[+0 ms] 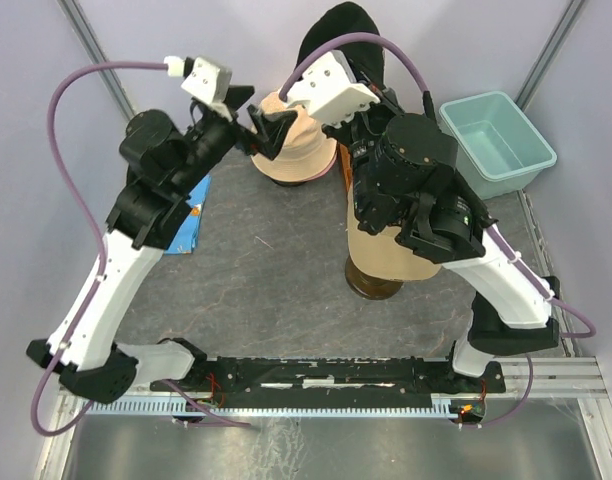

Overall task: Stack the hats
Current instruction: Adjust the hat.

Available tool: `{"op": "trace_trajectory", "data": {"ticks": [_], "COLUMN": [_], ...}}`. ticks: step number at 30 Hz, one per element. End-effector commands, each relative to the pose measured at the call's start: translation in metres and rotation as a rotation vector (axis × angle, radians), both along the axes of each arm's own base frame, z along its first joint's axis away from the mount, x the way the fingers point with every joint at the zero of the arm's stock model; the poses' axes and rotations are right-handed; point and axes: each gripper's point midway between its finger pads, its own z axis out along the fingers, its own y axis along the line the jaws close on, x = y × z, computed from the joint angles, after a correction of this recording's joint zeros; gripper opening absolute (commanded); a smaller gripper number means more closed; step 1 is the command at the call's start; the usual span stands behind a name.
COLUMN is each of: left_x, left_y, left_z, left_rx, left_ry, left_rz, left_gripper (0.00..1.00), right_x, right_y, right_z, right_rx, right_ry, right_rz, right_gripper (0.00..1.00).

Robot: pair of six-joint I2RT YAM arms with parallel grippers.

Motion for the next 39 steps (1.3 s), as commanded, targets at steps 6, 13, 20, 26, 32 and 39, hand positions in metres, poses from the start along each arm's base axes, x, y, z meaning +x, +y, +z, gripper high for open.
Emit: {"op": "trace_trajectory", "data": {"ticks": [6,13,20,26,32,39], "left_x": [-0.053,-0.057,-0.054,-0.046,-0.025,0.010], "left_y": [0.042,0.022,0.005,-0.001,-0.001,0.014], "left_z": [0.040,0.045,0.041,0.044,0.046,0.047], "left_rx": [0.085,0.090,0.137,0.147,0.138,0.105], "left_ry": [-0.239,-0.270,-0.285,-0.302,-0.293,-0.259], "left_rz": [0.051,-0.051,-0.100,-0.066,0.013,0.203], "left_gripper": [0.99,0.99,0.99,0.99,0.99,0.97], "right_x": [0.013,0.008,0.002,-0.001,-0.008,-0.017], "right_y": [0.010,0.020,0.037,0.040,0.045,0.052], "right_z": [0.002,0.000,-0.003,0.001,-0.002,-0.009], "right_rx": [0.098,0.102,0.098,0.117,0.116,0.141], "right_ry": [-0.021,-0.014,-0.010,-0.017,-0.007,0.016], "right_rz": [0.011,0.032,0.065,0.080,0.101,0.147], "right_gripper": [0.00,0.00,0.00,0.00,0.00,0.00]}}
